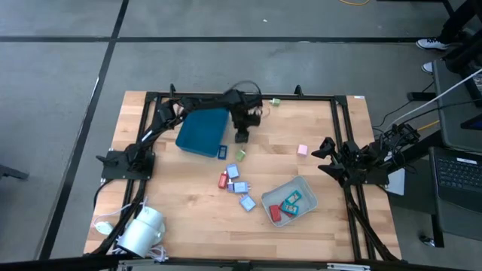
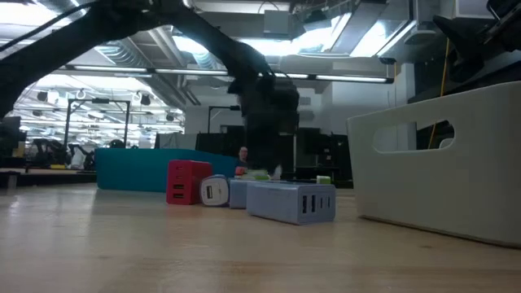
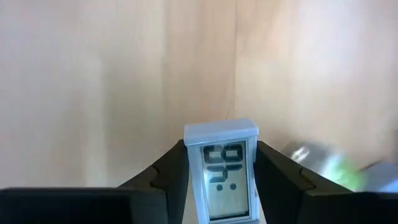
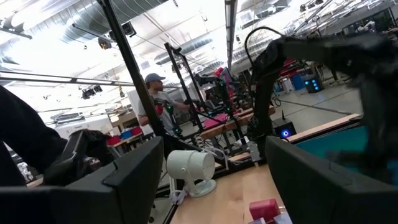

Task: Pick & Place Office items
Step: Put the white digital clock into the gray bin

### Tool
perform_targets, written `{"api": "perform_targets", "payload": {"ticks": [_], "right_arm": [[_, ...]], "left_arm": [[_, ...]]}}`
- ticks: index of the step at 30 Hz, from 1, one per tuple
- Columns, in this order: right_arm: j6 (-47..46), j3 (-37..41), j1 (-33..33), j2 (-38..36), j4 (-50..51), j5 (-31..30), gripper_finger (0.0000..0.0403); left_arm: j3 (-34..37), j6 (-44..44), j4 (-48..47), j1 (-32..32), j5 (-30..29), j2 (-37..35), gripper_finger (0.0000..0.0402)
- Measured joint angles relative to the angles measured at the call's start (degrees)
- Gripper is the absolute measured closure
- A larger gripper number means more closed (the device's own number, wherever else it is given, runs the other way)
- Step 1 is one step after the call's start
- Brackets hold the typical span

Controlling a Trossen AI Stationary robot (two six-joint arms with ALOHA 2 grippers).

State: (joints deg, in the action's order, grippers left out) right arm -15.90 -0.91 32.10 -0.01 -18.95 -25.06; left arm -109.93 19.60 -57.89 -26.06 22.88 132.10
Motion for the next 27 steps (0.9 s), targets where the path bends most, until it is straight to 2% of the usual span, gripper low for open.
{"api": "perform_targets", "payload": {"ticks": [4,9,14,17,20,25,27], "right_arm": [[0.30,-0.02,0.00,0.00,-1.03,0.00,0.0117],[0.44,-0.02,-0.01,0.00,-1.21,-0.98,0.0117],[3.18,-0.02,0.00,0.00,-4.74,-0.32,0.0117],[7.41,-0.02,0.00,0.00,-11.20,6.87,0.0117],[9.40,-0.04,0.00,0.00,-17.94,18.05,0.0117],[11.92,-0.04,0.00,0.00,-27.03,37.05,0.0117],[12.47,-0.04,0.00,0.00,-28.25,42.30,0.0117]], "left_arm": [[-2.60,-1.08,2.27,-0.15,7.06,-0.78,0.0258],[-4.24,-4.27,9.02,2.67,21.29,-1.14,0.0258],[-4.24,-6.39,13.86,8.56,23.39,-1.12,0.0258],[-4.24,-7.39,15.67,12.21,23.49,-1.12,0.0258],[-4.24,-10.61,21.18,14.97,24.16,-1.12,0.0258],[-4.24,-21.47,36.94,17.90,26.17,-0.91,0.0258],[-4.24,-26.76,42.75,18.47,26.39,-0.69,0.0258]]}}
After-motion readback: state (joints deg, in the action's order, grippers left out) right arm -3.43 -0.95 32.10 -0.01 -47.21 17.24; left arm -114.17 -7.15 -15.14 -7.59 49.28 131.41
